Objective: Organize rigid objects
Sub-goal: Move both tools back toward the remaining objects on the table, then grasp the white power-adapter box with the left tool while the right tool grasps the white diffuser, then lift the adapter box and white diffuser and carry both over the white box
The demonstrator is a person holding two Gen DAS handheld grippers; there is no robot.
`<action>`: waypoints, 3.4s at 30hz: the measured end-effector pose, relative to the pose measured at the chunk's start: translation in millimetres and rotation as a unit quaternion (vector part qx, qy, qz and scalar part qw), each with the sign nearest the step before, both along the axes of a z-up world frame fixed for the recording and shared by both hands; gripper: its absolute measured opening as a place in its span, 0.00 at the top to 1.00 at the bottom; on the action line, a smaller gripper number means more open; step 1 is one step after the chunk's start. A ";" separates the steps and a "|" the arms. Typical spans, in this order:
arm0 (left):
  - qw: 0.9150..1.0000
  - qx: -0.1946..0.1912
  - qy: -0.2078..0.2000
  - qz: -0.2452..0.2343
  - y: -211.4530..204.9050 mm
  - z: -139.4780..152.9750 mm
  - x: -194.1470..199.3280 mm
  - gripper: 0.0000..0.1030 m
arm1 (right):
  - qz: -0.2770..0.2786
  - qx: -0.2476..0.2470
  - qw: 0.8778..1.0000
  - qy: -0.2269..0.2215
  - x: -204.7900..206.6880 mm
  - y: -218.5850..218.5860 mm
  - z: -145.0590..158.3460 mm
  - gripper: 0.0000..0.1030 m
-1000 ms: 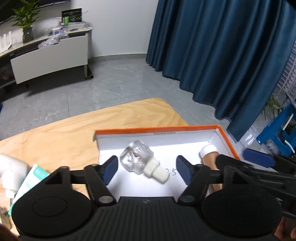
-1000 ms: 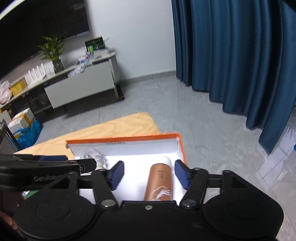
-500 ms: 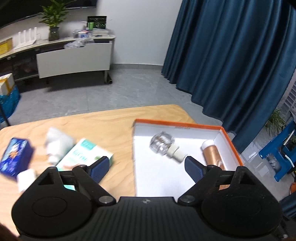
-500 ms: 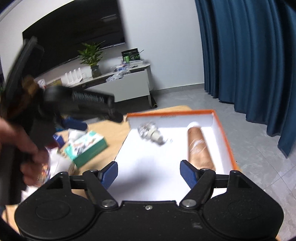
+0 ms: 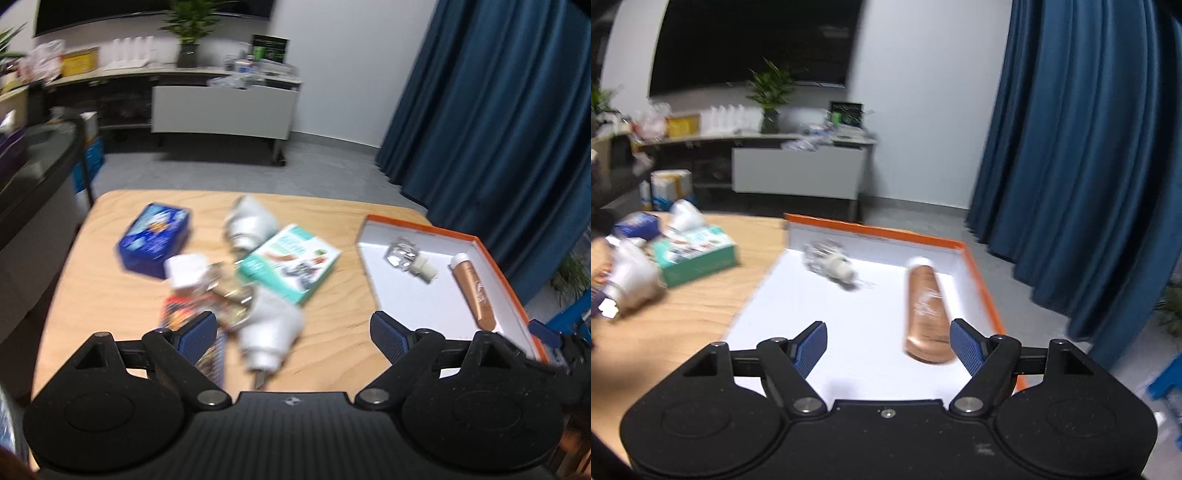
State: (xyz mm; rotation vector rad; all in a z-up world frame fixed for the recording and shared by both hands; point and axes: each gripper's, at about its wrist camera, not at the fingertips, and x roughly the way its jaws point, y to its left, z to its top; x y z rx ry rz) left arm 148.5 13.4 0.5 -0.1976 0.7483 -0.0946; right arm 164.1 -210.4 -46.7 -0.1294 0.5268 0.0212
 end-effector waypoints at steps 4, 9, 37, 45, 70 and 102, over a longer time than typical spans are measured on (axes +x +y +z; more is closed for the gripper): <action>1.000 -0.003 0.000 0.025 19.5 -3.8 -26.0 0.09 | -0.009 -0.004 1.000 -0.026 -13.4 8.3 9.6 0.15; 0.999 -0.005 0.012 0.048 37.3 -13.2 -54.0 0.08 | 0.094 0.047 0.994 -0.005 -34.4 50.9 24.4 0.13; 0.996 0.047 0.039 0.062 62.5 -62.0 -60.7 0.12 | 0.175 0.050 0.981 0.072 -49.4 111.7 27.9 0.13; 0.996 0.082 0.024 0.038 48.6 -64.0 -55.4 0.28 | 0.178 0.058 0.979 0.087 -39.5 120.8 26.6 0.13; 0.996 0.000 -0.036 0.087 78.5 -43.0 -68.8 0.42 | 0.191 0.174 0.942 0.212 96.8 198.2 -17.4 0.12; 0.996 -0.001 -0.072 -0.054 -34.8 13.4 -36.1 0.42 | 0.032 0.117 0.990 0.074 -16.2 22.1 63.3 0.24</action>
